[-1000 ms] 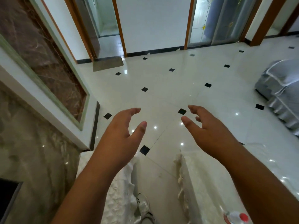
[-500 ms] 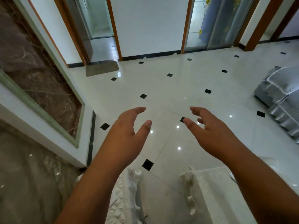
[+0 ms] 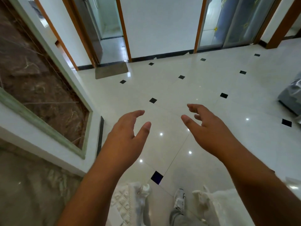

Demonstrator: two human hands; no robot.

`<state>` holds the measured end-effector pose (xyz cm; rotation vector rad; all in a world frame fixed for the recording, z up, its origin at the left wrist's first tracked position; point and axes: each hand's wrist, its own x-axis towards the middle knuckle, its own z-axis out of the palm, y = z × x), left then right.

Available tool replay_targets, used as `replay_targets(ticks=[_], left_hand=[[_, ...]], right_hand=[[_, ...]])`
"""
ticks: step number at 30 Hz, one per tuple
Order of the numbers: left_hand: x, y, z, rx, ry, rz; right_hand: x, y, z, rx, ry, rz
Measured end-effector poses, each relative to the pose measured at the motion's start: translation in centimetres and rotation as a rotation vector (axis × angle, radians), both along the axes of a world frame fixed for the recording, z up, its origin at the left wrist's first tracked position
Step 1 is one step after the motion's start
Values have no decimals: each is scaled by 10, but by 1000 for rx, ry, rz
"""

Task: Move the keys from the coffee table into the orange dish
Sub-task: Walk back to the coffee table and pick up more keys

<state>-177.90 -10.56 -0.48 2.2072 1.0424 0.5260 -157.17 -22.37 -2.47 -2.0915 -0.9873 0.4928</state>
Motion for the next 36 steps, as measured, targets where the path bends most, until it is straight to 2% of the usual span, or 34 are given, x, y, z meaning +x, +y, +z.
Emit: replay_targets(ticks=[9,17,29,36], left_hand=[[129,64,23,81,39,-34],[228,88,21,74,40,-170],[404,112,19,70,45,-593],[495,147,27,47,30,-878]], right_hand=[[122,68,14,82,7,-56],[206,73,13,89,14,-157],[303,26,5,6,-37,-588],[337,38,14,-96,-89,-887]])
